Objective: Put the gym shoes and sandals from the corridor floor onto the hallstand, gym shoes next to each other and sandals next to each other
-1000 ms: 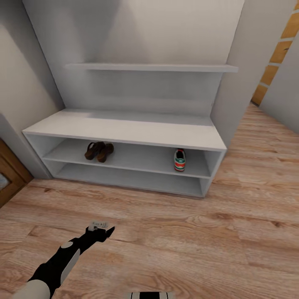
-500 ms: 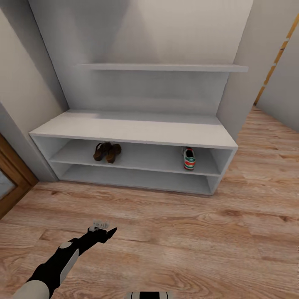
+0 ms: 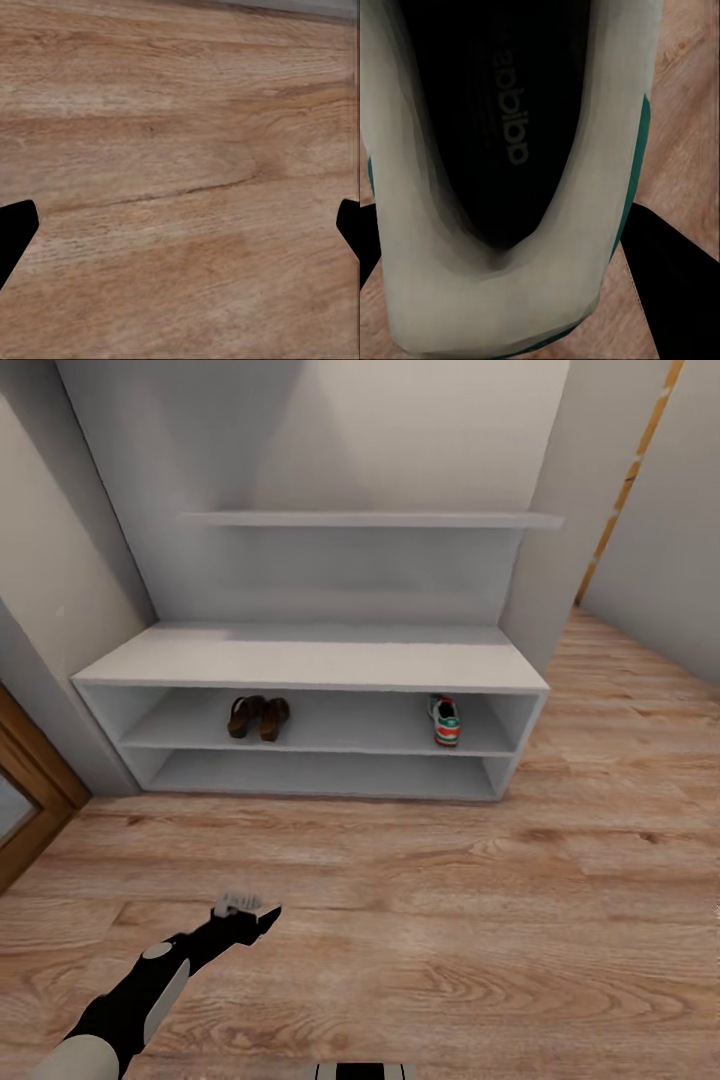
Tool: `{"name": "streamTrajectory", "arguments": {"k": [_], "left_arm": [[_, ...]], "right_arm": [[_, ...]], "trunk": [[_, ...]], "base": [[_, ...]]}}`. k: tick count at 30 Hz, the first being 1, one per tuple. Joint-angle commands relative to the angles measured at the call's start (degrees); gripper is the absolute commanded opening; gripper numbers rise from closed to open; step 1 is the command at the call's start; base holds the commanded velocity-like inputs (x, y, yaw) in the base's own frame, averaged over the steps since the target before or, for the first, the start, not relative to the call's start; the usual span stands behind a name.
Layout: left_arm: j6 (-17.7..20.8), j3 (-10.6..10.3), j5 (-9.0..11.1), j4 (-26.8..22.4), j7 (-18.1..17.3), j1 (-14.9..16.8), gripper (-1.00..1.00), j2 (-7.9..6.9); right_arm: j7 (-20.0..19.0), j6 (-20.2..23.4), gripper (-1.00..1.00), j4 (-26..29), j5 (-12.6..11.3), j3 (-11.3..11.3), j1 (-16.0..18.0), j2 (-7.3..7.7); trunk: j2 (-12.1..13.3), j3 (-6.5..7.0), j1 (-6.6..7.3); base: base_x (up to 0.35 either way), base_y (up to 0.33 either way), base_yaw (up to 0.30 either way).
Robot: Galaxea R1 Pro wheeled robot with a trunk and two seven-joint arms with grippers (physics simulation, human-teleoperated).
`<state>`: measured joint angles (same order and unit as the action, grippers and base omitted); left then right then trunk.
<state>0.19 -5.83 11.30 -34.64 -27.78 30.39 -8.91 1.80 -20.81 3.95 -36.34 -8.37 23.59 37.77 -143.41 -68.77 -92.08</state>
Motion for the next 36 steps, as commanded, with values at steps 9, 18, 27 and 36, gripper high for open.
{"name": "streamTrajectory", "arguments": {"k": [9,18,27,36], "left_arm": [[0.1,-0.3,0.6,0.0,0.1,0.0,1.00,-0.08],[0.0,-0.3,0.6,0.0,0.1,0.0,1.00,-0.06],[-0.8,-0.4,0.7,-0.4,-1.0,-1.6,1.00,-0.09],[-5.7,-0.3,0.8,0.0,-15.2,-3.2,1.00,-4.53]], "right_arm": [[0.2,-0.1,-1.00,0.1,0.5,-0.5,0.0,-0.03],[0.2,-0.2,-1.00,0.1,0.5,-0.5,0.0,-0.06],[-0.2,-0.1,-1.00,2.9,2.7,1.7,0.0,-7.66],[0.4,10.3,-1.00,22.2,16.2,12.0,0.1,-23.64]], "trunk": [[0.0,-0.04,0.04],[0.0,-0.04,0.04],[0.0,-0.04,0.04],[0.0,-0.04,0.04]], "base": [[-0.075,0.065,-0.039],[-0.001,0.001,0.000],[0.000,0.000,0.000],[0.000,0.000,0.000]]}}
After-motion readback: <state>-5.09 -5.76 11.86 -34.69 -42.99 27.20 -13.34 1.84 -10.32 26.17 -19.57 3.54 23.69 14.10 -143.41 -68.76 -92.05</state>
